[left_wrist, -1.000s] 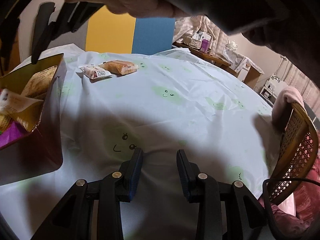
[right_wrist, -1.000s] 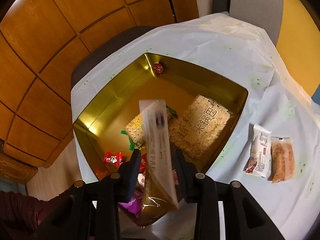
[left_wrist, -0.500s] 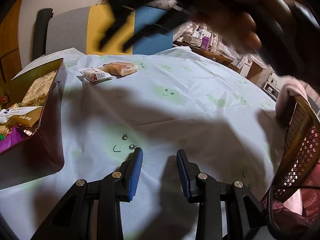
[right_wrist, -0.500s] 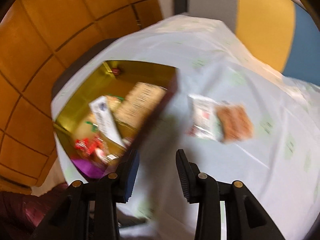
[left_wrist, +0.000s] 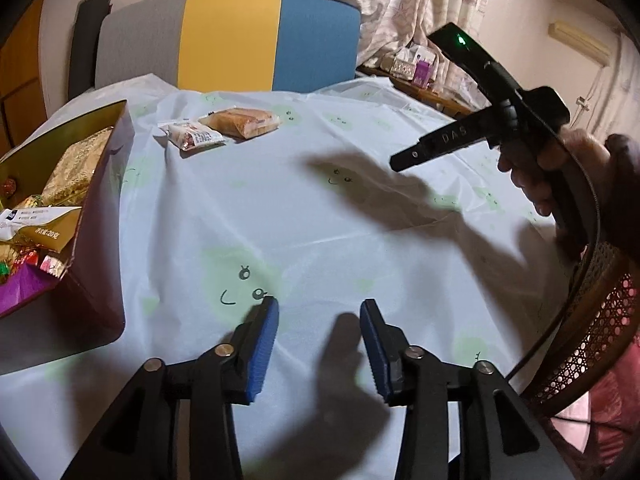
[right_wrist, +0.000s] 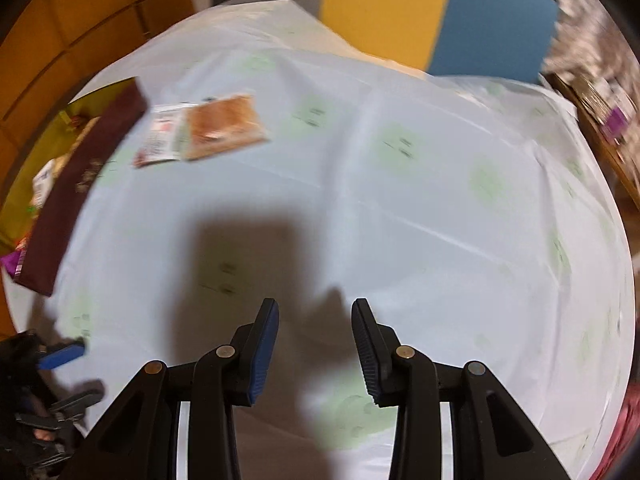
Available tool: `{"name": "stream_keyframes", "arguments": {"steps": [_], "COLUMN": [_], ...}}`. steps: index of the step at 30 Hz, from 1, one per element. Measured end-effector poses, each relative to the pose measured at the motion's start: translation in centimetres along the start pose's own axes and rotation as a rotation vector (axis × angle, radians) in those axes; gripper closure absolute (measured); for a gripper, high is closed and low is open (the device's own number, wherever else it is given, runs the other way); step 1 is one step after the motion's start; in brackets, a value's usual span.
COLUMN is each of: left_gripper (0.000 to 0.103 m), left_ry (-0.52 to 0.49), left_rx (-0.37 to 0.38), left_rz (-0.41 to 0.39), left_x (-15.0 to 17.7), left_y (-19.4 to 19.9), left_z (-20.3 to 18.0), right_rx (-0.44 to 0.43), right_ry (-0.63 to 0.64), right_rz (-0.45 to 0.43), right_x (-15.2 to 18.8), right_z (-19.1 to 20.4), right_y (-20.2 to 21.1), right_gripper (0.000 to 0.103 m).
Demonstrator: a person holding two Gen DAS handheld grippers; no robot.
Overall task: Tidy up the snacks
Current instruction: 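Withdraw the open right tool from the tin, then grasp the white-and-red biscuit packet with the left tool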
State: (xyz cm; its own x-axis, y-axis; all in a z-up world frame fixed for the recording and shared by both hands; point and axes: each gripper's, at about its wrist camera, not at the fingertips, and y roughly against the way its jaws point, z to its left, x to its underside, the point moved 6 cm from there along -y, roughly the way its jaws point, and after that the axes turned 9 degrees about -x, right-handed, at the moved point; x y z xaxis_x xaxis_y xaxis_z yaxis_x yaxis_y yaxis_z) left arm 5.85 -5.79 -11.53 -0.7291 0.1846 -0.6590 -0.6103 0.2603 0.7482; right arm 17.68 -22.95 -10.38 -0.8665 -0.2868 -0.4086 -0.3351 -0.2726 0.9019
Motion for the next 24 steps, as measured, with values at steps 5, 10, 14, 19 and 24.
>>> {"name": "stream_keyframes", "arguments": {"steps": [5,10,14,19,24], "left_gripper": [0.055,0.056,0.056,0.056,0.056], "left_ry": [-0.015,0.027,0.098,0.190,0.252], "left_rx": [-0.046,-0.111,-0.111,-0.171,-0.247], "left_rz": [0.071,0.117,0.112,0.129,0.176], "left_x": [-0.8,-3.4,-7.3,-12.5,-15.8], "left_y": [-0.3,-0.7,-0.8,-2.9,-6.3], "left_z": [-0.6,0.2,1.4,4.5,7.3], "right_rx": [0.087,0.122,0.127,0.114,0.103], "right_ry": [-0.030,-0.025,-0.016,-0.002,0.003], "right_rz": [0.052,0.079,0.084,0.070,0.050], "right_x": [0.6,0.8,0.8,0.7,0.5], "right_z": [-2.0,-2.2,-2.0,-1.2,-0.8], "right_y": [-0.9,-1.2,-1.3,-0.8,-0.3], "right_gripper": [0.065,0.064,0.064,0.064,0.064]}}
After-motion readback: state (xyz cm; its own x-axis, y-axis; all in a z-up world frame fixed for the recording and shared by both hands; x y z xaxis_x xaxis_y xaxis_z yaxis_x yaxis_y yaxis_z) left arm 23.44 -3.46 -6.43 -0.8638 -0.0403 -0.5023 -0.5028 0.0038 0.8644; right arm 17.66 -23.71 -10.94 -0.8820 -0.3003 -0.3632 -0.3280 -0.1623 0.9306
